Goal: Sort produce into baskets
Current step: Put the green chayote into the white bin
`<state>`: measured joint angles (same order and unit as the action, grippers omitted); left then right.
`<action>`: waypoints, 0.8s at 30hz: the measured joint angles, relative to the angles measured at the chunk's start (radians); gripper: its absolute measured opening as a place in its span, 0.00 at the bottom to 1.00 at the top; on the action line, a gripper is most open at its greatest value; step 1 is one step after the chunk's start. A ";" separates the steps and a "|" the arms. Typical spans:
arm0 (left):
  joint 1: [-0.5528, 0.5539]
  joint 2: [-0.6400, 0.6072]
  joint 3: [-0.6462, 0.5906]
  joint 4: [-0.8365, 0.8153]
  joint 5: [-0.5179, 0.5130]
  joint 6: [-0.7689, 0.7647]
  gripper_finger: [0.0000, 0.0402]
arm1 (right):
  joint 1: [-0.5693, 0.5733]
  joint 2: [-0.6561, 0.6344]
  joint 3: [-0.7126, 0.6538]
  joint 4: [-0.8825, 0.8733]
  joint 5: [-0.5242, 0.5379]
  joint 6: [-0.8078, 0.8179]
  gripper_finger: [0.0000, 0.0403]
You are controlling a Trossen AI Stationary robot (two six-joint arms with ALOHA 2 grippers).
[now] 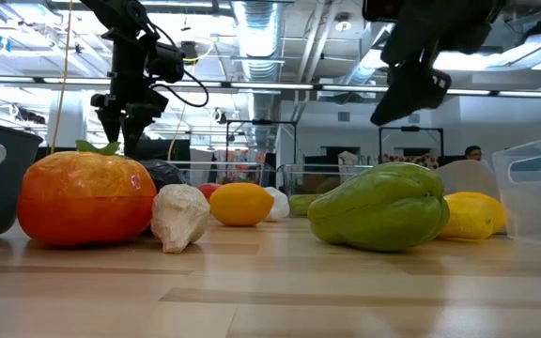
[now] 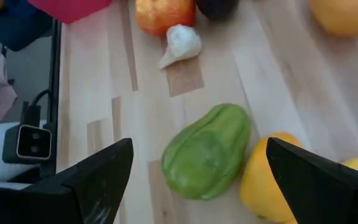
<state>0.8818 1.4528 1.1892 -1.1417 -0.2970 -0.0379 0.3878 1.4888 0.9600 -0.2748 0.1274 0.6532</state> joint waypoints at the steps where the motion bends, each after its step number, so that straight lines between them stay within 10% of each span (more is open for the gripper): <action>1: 0.000 0.000 0.000 0.000 0.000 -0.005 0.88 | 0.001 0.009 0.000 0.008 0.001 0.023 0.98; 24: 0.000 0.000 0.000 -0.001 0.003 -0.012 0.88 | 0.050 0.328 0.309 -0.301 0.051 0.195 0.98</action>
<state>0.8818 1.4532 1.1896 -1.1423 -0.2943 -0.0494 0.4375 1.8166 1.2693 -0.5753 0.1779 0.8486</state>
